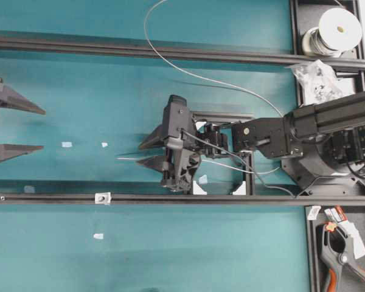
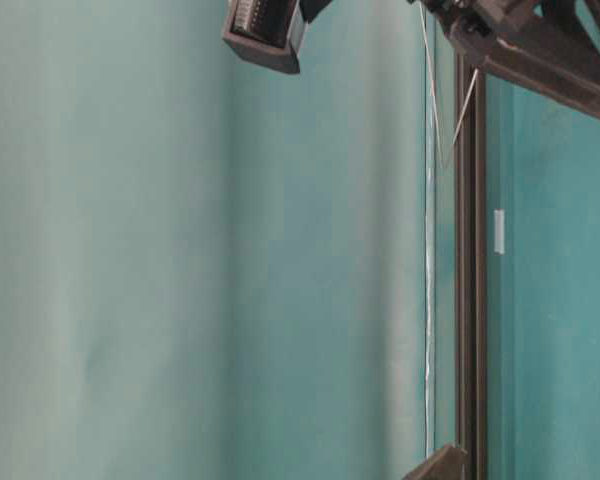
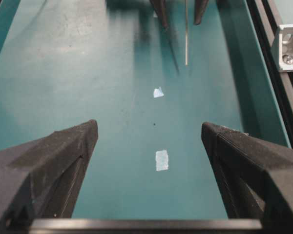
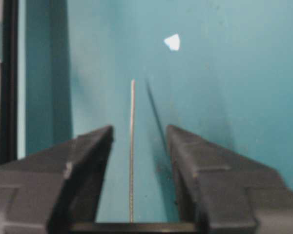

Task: Insert the wire through the hole in the metal fitting.
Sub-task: 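Lower the open right gripper and close it on the wire, then lift the wire with the right gripper, tip pointing forward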

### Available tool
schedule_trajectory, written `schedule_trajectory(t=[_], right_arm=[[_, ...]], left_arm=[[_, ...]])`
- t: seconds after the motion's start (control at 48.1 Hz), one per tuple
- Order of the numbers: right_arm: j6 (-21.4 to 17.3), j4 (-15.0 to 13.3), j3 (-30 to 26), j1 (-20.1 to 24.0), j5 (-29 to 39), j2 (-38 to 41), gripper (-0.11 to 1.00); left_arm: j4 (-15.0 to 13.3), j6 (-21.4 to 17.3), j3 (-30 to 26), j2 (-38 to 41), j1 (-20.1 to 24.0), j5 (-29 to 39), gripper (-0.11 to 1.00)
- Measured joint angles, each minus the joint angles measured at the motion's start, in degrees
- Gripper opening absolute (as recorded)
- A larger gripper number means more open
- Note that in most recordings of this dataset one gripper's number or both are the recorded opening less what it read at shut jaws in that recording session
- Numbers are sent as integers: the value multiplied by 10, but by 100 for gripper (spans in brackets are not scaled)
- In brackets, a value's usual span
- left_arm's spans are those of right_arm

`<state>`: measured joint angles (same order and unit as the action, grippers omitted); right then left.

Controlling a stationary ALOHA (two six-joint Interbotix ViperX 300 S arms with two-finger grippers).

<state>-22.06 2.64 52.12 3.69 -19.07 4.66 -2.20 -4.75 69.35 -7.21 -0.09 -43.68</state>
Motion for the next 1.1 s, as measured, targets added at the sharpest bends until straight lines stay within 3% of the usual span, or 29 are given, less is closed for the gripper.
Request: schedule_trajectory(t=[0.374,0.436,0.582,0.644,1.101], right_arm=[[1,-1,-4,0,15,1,42],[1,-1,-4,1,22,1,36],[0,-4,-5,0,33,2,6],[0,-7,-5,0,33,2,0],[5,-16,-2,2,12,-5,-1]], left_arm=[[1,0,0,0,0,0,77],[0,0,0,-1,0,0,77],[1,0,0,0,1,0,77],[1,0,0,0,1,0,77],[1,0,0,0,3,0,76]])
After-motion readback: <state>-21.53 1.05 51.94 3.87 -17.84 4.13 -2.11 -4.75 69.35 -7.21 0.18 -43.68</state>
